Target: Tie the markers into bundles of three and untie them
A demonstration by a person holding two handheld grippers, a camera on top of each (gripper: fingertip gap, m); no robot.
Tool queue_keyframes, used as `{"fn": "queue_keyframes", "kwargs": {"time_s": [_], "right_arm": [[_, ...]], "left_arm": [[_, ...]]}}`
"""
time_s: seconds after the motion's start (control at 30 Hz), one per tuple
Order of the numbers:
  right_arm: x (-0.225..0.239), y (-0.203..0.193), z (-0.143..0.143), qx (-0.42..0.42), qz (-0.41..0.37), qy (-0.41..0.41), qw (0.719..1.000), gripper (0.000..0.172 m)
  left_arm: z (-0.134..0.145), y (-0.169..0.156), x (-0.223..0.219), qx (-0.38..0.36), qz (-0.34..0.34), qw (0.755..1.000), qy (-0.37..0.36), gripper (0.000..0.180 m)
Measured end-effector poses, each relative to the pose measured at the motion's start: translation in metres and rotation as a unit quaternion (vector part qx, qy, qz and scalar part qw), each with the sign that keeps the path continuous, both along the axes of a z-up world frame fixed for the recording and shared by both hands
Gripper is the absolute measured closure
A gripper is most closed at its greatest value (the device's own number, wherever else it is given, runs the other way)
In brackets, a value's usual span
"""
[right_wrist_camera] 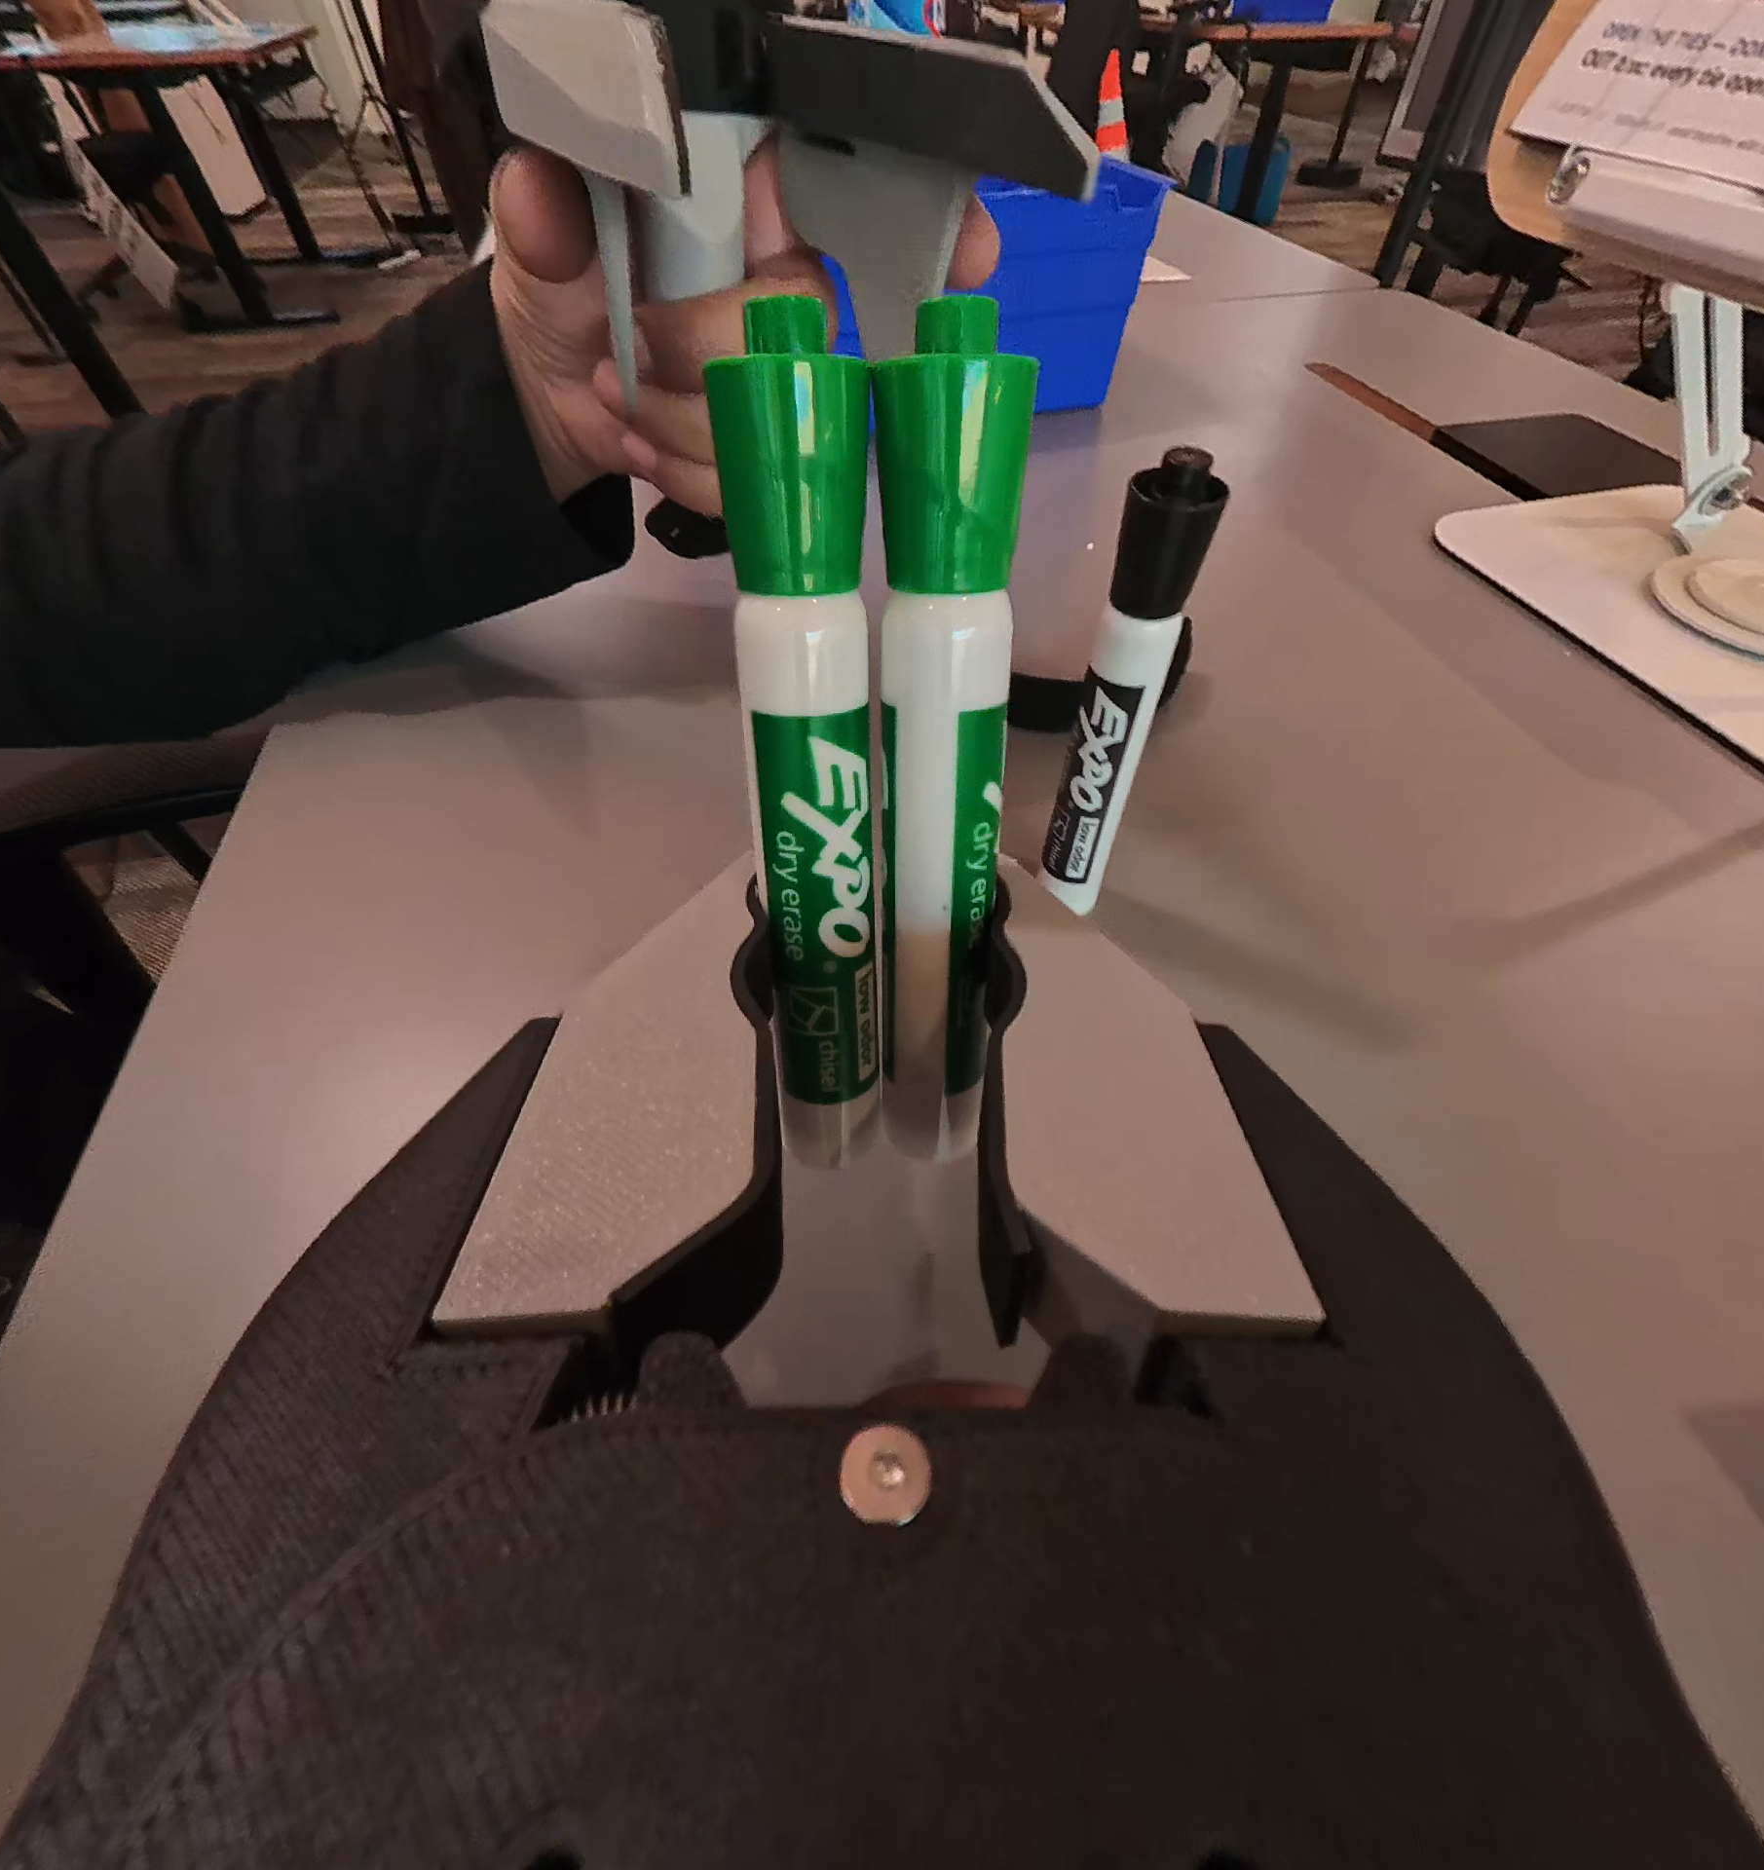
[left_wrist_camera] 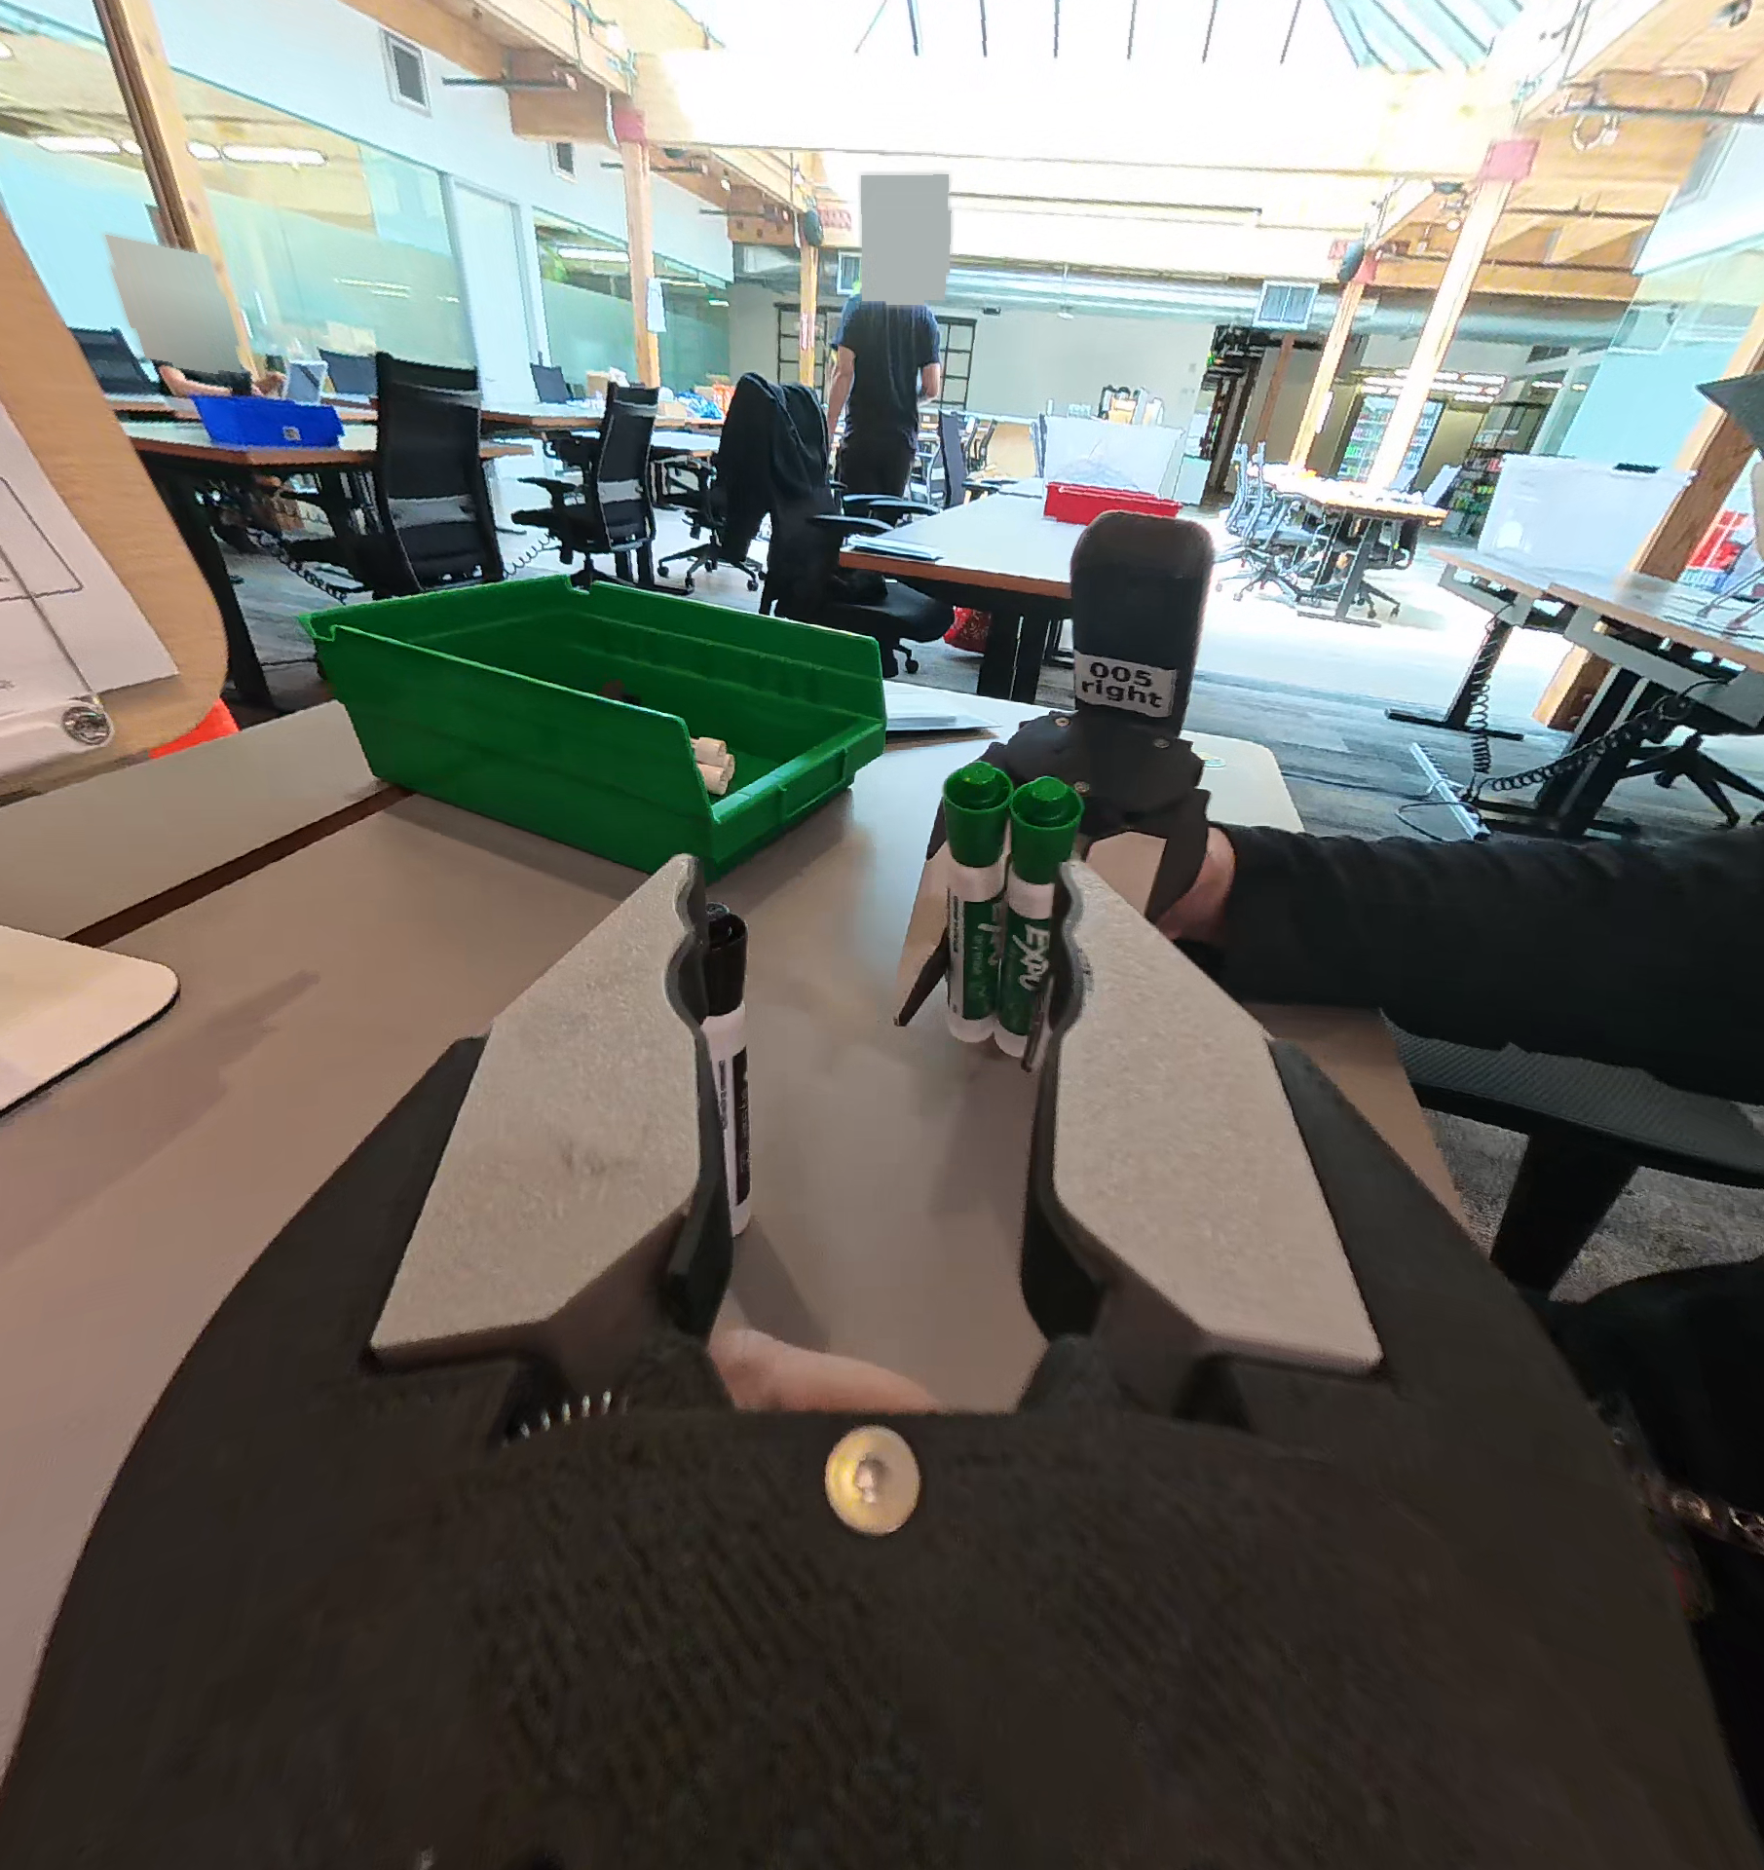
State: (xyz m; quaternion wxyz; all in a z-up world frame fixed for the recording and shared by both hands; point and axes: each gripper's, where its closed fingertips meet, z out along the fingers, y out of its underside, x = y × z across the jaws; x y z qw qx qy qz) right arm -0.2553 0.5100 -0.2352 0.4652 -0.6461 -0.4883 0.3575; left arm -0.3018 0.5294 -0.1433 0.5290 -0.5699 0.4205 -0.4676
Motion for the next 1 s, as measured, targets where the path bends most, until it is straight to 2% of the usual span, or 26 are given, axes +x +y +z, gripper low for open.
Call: {"fn": "queue_keyframes", "kwargs": {"time_s": [0.3,0.7,0.83,1.0], "right_arm": [[0.021,0.015,-0.006,-0.015,-0.033,-0.031,0.999,0.136],[0.072,0.017,-0.015,-0.035,-0.036,-0.186,0.981,0.136],[0.082,0.011,-0.022,-0.046,-0.030,-0.218,0.974,0.135],[0.089,0.008,-0.027,-0.055,-0.026,-0.239,0.969,0.135]], "left_arm": [[-0.019,0.021,-0.006,-0.033,0.037,0.998,0.032,0.117],[-0.059,0.038,0.007,-0.042,0.095,0.986,0.133,0.120],[-0.073,0.047,0.008,-0.054,0.129,0.976,0.168,0.121],[-0.083,0.046,0.017,-0.046,0.133,0.970,0.197,0.121]]}}
